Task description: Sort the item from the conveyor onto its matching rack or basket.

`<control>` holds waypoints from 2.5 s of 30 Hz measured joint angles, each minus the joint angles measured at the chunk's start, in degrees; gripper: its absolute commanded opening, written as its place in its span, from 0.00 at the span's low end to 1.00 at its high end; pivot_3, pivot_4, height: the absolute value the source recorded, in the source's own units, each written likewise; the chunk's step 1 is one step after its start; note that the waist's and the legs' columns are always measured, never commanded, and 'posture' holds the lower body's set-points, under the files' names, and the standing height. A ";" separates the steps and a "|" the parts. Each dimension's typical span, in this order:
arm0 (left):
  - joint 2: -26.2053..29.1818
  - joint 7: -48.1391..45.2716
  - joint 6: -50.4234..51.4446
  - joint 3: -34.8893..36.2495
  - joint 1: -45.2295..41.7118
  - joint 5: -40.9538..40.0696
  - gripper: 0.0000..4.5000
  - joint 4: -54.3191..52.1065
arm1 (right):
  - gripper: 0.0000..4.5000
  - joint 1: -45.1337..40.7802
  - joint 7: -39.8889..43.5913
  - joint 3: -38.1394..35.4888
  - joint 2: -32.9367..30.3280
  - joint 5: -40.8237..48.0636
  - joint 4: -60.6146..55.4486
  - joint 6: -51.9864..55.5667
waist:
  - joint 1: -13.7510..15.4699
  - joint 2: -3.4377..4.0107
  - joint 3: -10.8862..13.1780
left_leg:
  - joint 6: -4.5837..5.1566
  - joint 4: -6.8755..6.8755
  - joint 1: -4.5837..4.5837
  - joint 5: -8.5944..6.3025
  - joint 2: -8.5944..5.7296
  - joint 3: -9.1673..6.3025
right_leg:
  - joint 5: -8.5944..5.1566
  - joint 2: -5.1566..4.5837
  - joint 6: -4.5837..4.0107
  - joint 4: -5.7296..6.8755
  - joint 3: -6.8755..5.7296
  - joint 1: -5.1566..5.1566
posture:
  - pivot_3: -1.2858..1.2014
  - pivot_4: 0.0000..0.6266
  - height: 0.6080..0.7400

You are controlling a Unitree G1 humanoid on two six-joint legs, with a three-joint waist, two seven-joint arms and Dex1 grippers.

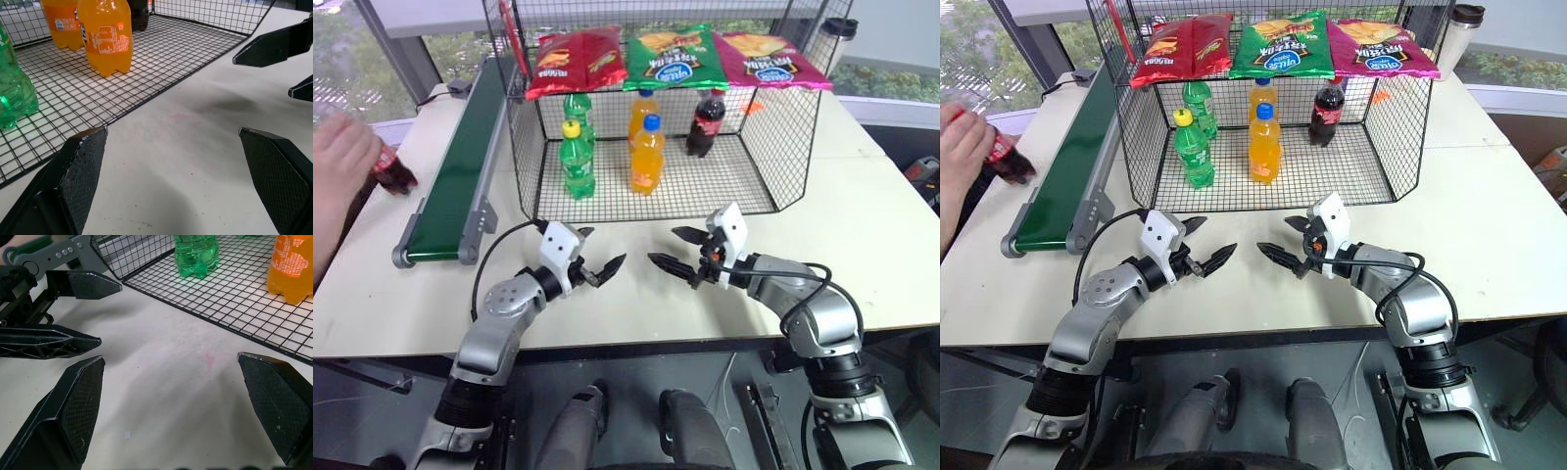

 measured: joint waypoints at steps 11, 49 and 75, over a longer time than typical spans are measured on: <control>-0.18 0.57 0.94 0.05 0.00 0.10 1.00 -0.01 | 0.99 0.00 0.01 0.00 0.01 0.01 -0.01 0.04 | 0.00 0.00 0.00 | 0.00 -0.01 0.00 0.00 0.00 -0.01 | -0.01 0.00 0.01 -0.01 0.00 0.00 | 0.52 0.24 0.98; -1.36 4.47 0.21 2.97 -0.58 -0.03 1.00 -1.89 | 0.99 -2.37 0.36 -0.77 0.07 1.95 0.03 0.66 | -0.05 0.00 0.00 | 0.00 -0.02 -0.02 0.00 0.01 -0.03 | -0.02 0.00 0.03 -0.02 -0.01 -0.02 | 0.52 0.24 0.98; -0.63 17.12 12.81 21.83 7.99 -13.93 1.00 -20.33 | 0.99 -10.07 7.06 1.00 -1.73 9.62 -5.68 7.63 | 0.01 -0.02 0.01 | -0.01 -0.09 -0.04 -0.01 0.02 -0.05 | 0.01 0.01 -0.02 -0.15 -0.04 -0.01 | 0.52 0.24 0.98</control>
